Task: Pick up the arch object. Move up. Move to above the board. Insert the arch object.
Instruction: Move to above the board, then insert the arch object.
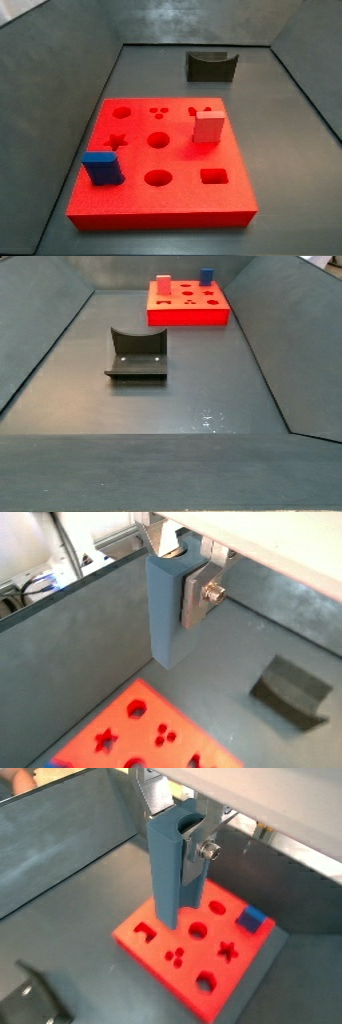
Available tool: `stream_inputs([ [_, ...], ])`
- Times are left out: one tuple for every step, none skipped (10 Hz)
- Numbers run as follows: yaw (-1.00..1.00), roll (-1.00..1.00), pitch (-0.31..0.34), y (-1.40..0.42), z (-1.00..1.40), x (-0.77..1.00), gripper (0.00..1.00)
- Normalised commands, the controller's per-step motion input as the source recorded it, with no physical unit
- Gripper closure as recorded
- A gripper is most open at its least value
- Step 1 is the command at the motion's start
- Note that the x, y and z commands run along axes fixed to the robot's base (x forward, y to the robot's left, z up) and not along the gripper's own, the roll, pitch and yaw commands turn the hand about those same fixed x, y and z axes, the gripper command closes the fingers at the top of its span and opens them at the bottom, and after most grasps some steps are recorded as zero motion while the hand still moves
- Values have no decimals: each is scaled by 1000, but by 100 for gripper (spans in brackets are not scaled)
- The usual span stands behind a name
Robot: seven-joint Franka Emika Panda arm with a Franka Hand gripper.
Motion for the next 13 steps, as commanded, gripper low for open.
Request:
stream_inputs([
  [11,49,114,-472,5,248,100],
  [12,60,113,-289,15,173,100],
  [9,67,109,-184,24,119,100],
  [-831,69,0,69,-589,400,100],
  [-831,60,0,66,-571,403,100],
  [-777,1,-3,109,-480,483,100],
  [-680,0,-40,140,-477,586,100],
  [-614,0,-54,146,-517,651,100],
  [-689,39,-4,91,-574,583,100],
  [-814,79,0,66,-591,443,100],
  [-951,47,0,14,-634,229,100],
  [-1000,17,0,0,-629,154,100],
  [-1000,0,-14,0,-609,109,100],
])
